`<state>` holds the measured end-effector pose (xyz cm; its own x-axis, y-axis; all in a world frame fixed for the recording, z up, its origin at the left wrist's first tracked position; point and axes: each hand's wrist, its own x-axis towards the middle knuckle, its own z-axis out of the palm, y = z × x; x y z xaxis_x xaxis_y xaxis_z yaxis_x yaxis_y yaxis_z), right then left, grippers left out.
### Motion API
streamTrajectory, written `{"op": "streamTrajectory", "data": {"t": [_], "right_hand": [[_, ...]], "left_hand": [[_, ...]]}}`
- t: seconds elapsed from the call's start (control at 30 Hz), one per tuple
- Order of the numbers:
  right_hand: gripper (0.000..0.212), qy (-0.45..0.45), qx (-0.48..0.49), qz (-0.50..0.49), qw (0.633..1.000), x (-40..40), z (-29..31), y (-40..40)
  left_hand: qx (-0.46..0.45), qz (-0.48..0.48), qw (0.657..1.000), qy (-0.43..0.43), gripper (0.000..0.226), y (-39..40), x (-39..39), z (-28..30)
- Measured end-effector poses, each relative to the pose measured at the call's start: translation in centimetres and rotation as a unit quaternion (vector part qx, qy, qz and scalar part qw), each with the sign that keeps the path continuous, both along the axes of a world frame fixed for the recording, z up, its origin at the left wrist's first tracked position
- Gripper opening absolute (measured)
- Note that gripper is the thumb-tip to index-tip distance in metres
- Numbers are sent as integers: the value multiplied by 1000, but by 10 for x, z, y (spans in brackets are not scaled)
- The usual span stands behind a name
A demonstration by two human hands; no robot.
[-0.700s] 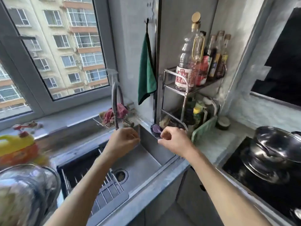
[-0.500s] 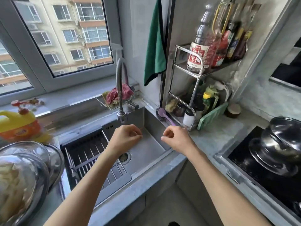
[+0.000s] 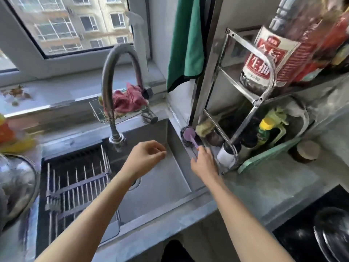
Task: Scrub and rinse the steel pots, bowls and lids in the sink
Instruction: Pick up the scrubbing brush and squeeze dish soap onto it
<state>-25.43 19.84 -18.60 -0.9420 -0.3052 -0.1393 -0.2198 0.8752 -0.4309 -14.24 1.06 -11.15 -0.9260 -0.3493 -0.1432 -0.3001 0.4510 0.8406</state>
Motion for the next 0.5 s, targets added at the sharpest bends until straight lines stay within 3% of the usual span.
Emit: {"op": "streamTrajectory", "data": {"t": [0.27, 0.5], "right_hand": [[39, 34, 62, 20, 997, -39, -37, -18], [27, -39, -130, 61, 989, -24, -38, -16]], "left_hand": [[42, 52, 994, -91, 12, -1, -24, -47], [81, 133, 981, -115, 10, -8, -10, -58]]}}
